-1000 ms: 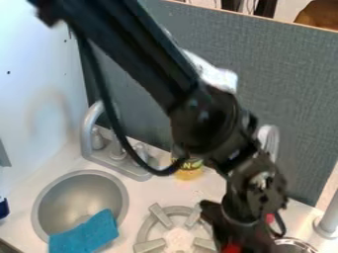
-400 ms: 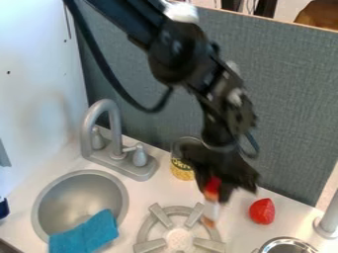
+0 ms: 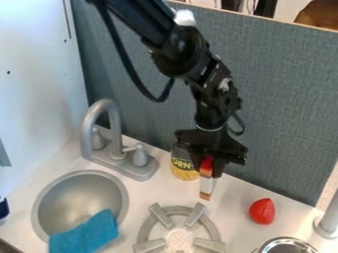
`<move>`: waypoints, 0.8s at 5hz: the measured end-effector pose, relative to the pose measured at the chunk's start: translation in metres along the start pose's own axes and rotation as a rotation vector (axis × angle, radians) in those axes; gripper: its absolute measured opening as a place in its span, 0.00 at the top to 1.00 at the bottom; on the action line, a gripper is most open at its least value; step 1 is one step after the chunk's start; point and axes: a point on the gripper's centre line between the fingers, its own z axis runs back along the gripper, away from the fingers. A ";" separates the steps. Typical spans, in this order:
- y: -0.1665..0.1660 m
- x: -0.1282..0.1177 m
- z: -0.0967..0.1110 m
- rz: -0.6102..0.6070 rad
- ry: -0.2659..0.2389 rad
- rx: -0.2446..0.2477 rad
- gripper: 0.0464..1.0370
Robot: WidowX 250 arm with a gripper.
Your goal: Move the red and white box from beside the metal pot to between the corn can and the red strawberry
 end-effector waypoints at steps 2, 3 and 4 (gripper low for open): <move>-0.006 0.030 -0.036 0.069 -0.029 0.055 0.65; -0.023 0.035 -0.050 0.060 -0.012 0.056 0.65; -0.027 0.035 -0.061 0.056 0.009 0.061 0.65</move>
